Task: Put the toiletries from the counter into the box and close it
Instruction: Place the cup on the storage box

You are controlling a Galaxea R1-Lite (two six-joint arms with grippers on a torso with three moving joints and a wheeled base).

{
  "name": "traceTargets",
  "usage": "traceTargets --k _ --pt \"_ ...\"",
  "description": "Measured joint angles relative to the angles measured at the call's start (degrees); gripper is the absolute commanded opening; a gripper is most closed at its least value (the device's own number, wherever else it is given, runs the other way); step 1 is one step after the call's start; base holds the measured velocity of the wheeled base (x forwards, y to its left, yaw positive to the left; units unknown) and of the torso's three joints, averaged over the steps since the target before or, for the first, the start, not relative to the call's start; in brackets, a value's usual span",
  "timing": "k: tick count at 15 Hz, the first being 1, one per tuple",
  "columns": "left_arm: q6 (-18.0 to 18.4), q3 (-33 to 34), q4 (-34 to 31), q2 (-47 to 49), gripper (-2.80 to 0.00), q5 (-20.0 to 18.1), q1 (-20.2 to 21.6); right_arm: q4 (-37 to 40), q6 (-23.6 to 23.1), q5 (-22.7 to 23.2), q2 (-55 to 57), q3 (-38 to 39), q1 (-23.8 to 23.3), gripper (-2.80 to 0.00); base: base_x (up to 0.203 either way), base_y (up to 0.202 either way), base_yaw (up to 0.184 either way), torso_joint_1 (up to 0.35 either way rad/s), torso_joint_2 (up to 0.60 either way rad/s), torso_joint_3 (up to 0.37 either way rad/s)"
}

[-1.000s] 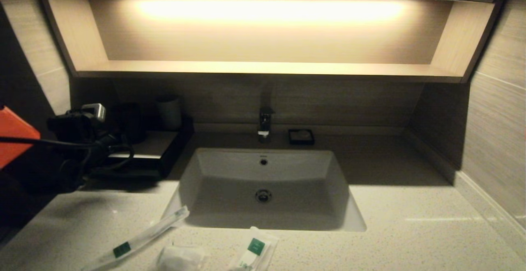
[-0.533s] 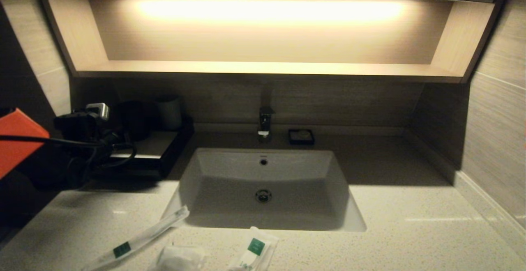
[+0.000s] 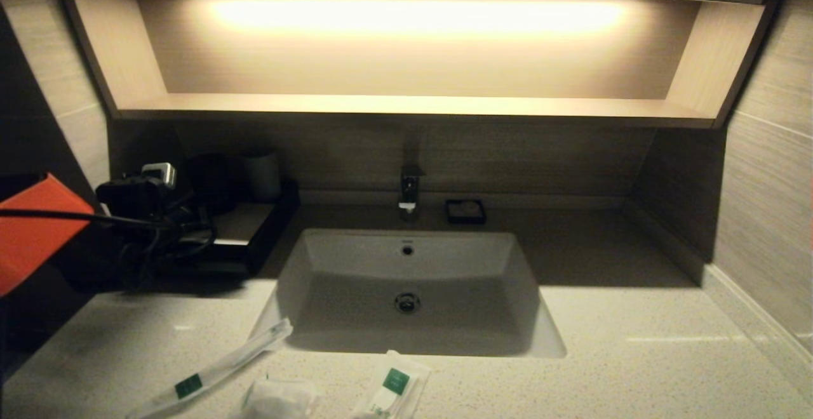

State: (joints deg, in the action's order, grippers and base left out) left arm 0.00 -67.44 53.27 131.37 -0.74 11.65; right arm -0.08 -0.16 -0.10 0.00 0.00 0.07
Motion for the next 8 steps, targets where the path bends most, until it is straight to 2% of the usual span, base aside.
traceTargets --k 8 --pt "-0.2 -5.4 -0.3 2.6 -2.8 0.8 0.0 0.0 0.0 0.0 0.0 0.0 0.0 -2.8 0.0 0.0 0.0 0.0 0.0 0.0"
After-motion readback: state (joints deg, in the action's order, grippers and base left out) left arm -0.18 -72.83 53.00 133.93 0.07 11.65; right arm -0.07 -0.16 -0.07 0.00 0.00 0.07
